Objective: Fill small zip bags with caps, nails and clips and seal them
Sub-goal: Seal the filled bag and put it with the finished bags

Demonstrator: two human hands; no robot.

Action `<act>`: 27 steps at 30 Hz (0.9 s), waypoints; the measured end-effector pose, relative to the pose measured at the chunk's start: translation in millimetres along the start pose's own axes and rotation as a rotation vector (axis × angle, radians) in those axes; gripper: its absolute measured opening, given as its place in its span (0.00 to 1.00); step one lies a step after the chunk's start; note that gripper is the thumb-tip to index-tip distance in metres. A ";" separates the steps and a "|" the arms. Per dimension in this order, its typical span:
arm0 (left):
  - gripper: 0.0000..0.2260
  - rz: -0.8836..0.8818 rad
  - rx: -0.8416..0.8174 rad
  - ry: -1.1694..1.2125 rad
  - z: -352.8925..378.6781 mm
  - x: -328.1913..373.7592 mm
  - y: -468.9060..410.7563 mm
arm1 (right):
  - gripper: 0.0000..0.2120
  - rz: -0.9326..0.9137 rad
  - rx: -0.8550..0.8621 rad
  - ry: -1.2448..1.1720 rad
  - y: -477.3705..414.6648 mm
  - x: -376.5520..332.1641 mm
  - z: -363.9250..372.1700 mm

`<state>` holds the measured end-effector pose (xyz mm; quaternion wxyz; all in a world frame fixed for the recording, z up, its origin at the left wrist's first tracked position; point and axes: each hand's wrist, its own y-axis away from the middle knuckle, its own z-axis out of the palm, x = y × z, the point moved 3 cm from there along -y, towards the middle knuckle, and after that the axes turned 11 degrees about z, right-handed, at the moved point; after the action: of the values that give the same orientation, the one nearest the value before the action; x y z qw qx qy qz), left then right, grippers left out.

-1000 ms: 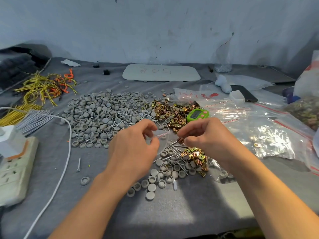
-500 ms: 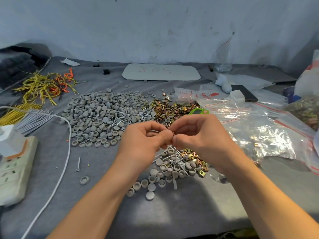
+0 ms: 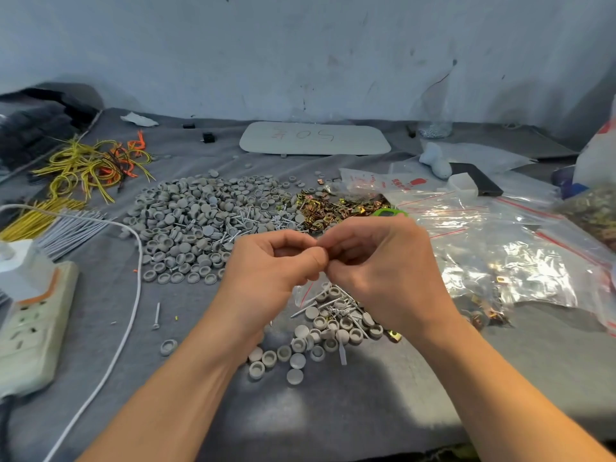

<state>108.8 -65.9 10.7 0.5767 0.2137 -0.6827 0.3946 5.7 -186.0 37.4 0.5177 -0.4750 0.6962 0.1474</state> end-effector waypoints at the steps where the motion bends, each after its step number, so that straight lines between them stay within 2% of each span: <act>1: 0.07 0.001 0.011 -0.006 -0.4 0.0 -0.4 | 0.13 0.000 0.001 -0.005 0.3 -0.7 1.6; 5: 0.07 0.001 0.052 0.016 -3.5 -1.4 -1.8 | 0.12 0.057 0.019 -0.081 0.4 -1.8 3.3; 8: 0.10 -0.015 0.058 0.053 -8.0 -2.0 -3.0 | 0.13 0.207 0.016 -0.330 -3.8 3.9 -4.4; 12: 0.08 -0.019 0.062 0.113 -12.3 -0.3 -1.6 | 0.15 0.393 -0.143 -0.584 -4.7 9.2 -3.2; 16: 0.13 0.048 0.065 0.126 -13.9 1.1 -0.8 | 0.16 0.546 -0.237 -0.653 -3.1 15.5 3.4; 18: 0.17 0.102 0.054 0.079 -12.1 2.0 -0.2 | 0.17 0.597 -0.241 -0.686 -3.3 18.9 3.7; 21: 0.17 0.170 0.067 -0.017 -11.2 4.0 0.3 | 0.16 0.638 -0.262 -0.740 -3.5 18.8 5.6; 27: 0.16 0.369 0.133 -0.410 -5.6 11.2 11.0 | 0.08 0.591 -0.252 -0.709 -2.0 15.4 9.8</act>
<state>101.3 -53.1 18.3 0.3295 0.1989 -0.7851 0.4853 12.8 -188.0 20.6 0.5975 -0.2361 0.5586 0.5246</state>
